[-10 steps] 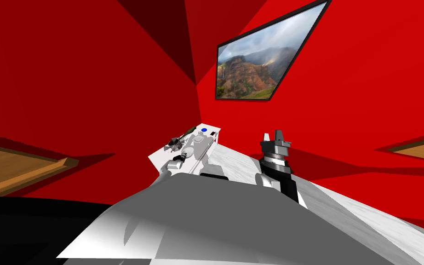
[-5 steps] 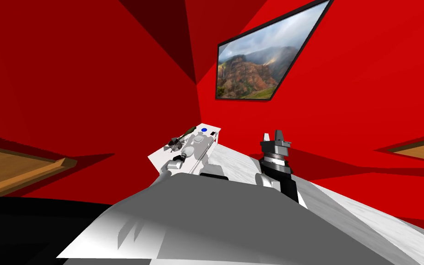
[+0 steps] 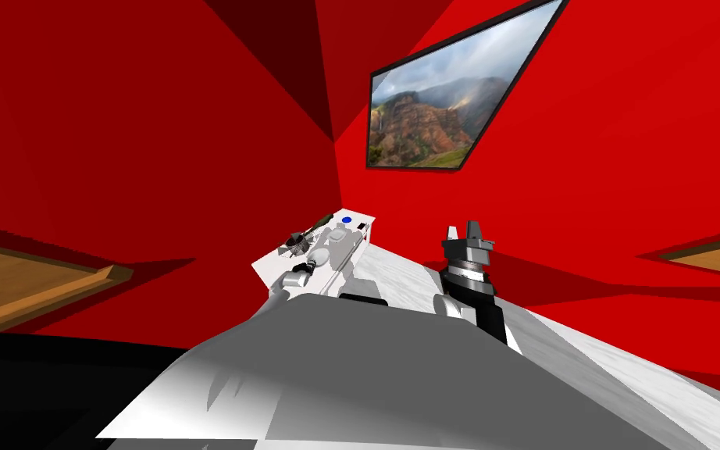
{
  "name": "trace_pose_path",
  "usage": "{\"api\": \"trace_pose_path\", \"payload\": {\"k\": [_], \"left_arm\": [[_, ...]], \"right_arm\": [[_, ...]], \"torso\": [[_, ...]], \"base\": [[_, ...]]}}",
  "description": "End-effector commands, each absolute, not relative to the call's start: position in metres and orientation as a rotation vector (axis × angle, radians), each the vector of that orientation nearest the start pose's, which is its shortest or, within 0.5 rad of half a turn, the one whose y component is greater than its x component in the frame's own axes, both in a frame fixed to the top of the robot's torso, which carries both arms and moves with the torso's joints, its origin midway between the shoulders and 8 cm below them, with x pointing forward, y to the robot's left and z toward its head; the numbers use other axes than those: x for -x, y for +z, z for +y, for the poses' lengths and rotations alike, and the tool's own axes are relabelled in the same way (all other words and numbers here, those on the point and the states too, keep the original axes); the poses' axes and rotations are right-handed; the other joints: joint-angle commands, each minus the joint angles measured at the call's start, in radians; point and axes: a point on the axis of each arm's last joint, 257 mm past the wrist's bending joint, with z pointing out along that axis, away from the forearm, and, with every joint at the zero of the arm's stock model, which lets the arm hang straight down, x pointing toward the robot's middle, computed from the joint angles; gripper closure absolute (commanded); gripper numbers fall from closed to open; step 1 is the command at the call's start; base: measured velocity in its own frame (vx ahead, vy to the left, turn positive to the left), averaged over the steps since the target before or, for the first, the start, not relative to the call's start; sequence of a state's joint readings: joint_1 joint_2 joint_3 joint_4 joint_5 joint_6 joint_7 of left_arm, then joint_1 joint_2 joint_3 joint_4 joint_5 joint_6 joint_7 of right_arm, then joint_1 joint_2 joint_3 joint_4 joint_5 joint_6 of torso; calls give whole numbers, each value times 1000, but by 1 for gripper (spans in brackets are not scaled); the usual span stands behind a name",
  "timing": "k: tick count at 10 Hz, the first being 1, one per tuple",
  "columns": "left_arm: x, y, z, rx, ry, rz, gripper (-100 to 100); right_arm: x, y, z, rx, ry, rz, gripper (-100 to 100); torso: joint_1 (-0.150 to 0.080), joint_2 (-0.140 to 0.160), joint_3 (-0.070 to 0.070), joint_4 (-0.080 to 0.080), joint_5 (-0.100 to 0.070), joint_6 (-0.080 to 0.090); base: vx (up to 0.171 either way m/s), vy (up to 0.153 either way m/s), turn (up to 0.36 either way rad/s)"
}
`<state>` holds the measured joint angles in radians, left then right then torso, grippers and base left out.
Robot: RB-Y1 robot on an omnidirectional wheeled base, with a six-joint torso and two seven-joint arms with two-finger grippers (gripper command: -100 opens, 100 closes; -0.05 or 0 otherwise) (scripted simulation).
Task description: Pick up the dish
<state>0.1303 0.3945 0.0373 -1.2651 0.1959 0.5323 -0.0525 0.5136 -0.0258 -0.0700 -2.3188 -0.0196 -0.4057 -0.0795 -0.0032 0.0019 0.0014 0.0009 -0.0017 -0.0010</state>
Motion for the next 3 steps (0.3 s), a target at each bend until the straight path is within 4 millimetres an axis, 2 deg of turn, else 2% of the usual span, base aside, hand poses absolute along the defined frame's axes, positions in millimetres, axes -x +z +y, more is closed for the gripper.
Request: {"api": "trace_pose_path", "payload": {"k": [1, 2, 3], "left_arm": [[-361, -494, 450, 1757, -325, 1779, 100], [-361, -497, 450, 1757, -325, 1777, 100], [-361, -497, 450, 1758, -323, 1779, 0]], "right_arm": [[-346, 21, -305, -729, 1298, 638, 0], [-346, 21, -305, -729, 1298, 638, 0], [-346, 21, -305, -729, 1298, 638, 0]], "torso": [[0, 0, 0, 0, 0, 0], [0, 0, 0, 0, 0, 0], [1, -1, 0, 0, 0, 0]], "base": [[-25, -26, 15], [-11, -12, 6], [0, 0, 0]]}}
